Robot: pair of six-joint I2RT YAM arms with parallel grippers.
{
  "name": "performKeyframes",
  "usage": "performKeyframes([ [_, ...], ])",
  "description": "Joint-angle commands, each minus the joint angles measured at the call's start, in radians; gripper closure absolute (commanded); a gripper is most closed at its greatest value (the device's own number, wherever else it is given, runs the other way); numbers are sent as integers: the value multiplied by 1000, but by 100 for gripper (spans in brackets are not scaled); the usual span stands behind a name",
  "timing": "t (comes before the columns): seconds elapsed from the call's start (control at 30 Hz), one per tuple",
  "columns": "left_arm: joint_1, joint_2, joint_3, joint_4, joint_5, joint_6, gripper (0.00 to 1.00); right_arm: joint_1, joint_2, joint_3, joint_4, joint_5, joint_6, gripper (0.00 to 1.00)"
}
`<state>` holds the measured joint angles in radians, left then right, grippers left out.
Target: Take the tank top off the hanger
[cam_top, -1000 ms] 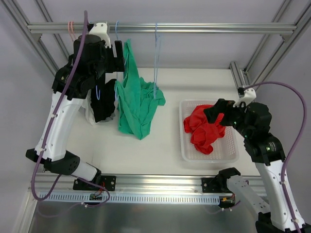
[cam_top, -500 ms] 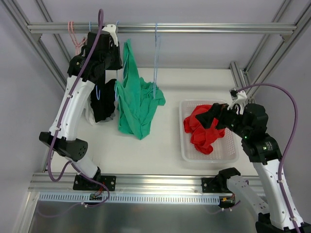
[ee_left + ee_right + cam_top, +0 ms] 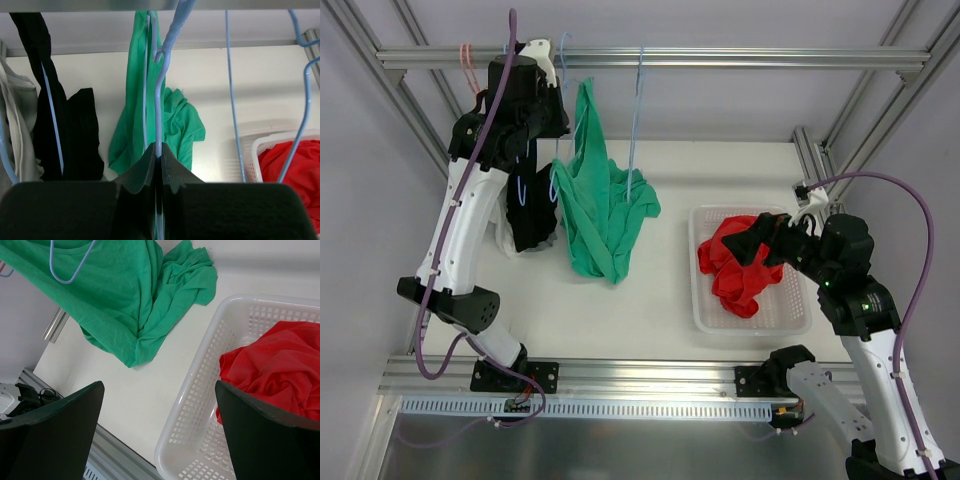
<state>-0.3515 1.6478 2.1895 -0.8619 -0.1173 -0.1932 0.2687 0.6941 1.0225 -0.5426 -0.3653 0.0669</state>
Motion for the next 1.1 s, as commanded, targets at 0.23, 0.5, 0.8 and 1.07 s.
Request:
performKeyframes([
  [0.23,3,-236,-201,216,59,-86,100,-2,-16,7,59,-78,-18,1],
  [0.5,2,-431,-417,253,152,-110,100,-2,-13,-27,148,-218,-6,1],
  [0.8,2,-857,-859,251,369,-104,100,116,42,-98,329,-451,13,1],
  [1.07,2,-1198,-1287,130,749,-224,100,569,163,-192,513,136,-23,7],
])
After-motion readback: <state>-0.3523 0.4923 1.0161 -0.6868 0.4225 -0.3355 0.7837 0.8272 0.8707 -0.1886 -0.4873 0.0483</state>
